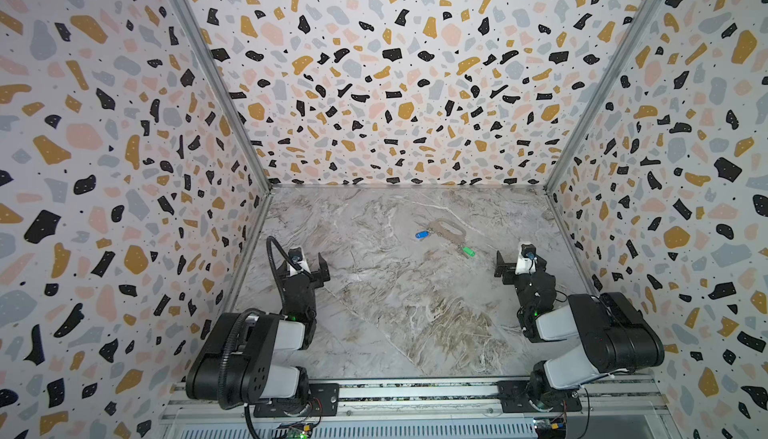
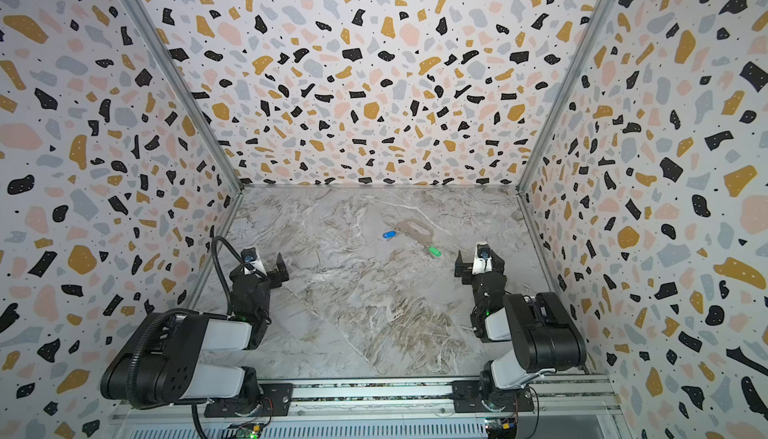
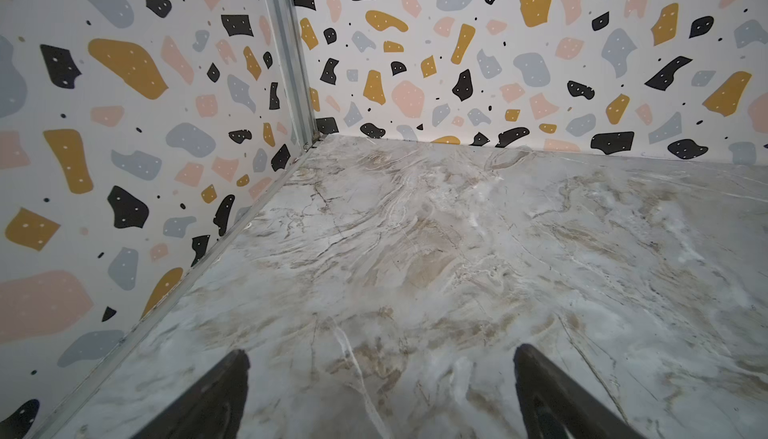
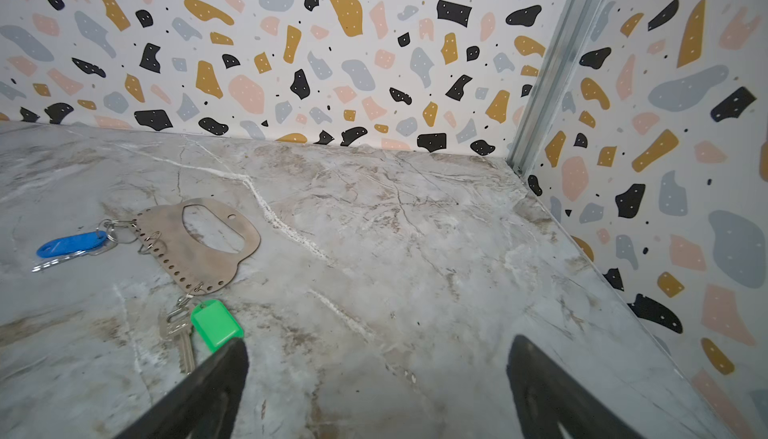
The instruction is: Remove the keys from the keyring
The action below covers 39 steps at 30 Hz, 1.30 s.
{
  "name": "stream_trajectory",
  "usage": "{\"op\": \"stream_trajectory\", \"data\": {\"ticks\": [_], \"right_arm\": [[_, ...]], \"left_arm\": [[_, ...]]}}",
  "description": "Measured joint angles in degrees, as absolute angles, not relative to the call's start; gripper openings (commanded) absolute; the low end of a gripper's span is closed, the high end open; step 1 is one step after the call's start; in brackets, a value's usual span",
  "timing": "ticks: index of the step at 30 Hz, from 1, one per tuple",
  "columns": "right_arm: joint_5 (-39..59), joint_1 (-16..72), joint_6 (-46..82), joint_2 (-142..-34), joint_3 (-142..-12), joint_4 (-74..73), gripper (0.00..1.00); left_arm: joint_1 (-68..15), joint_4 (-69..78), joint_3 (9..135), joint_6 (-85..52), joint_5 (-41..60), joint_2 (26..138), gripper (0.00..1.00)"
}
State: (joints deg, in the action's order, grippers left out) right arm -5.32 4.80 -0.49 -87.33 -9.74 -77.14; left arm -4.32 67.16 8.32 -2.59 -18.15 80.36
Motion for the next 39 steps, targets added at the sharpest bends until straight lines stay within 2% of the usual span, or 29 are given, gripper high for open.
{"op": "stream_trajectory", "data": {"ticks": [39], "right_arm": [[-4.4, 4.7, -0.5, -87.3, -9.7, -77.2, 0.99]], "left_arm": [[-4.8, 67.1, 8.3, -2.6, -18.8, 80.4, 0.99]]}}
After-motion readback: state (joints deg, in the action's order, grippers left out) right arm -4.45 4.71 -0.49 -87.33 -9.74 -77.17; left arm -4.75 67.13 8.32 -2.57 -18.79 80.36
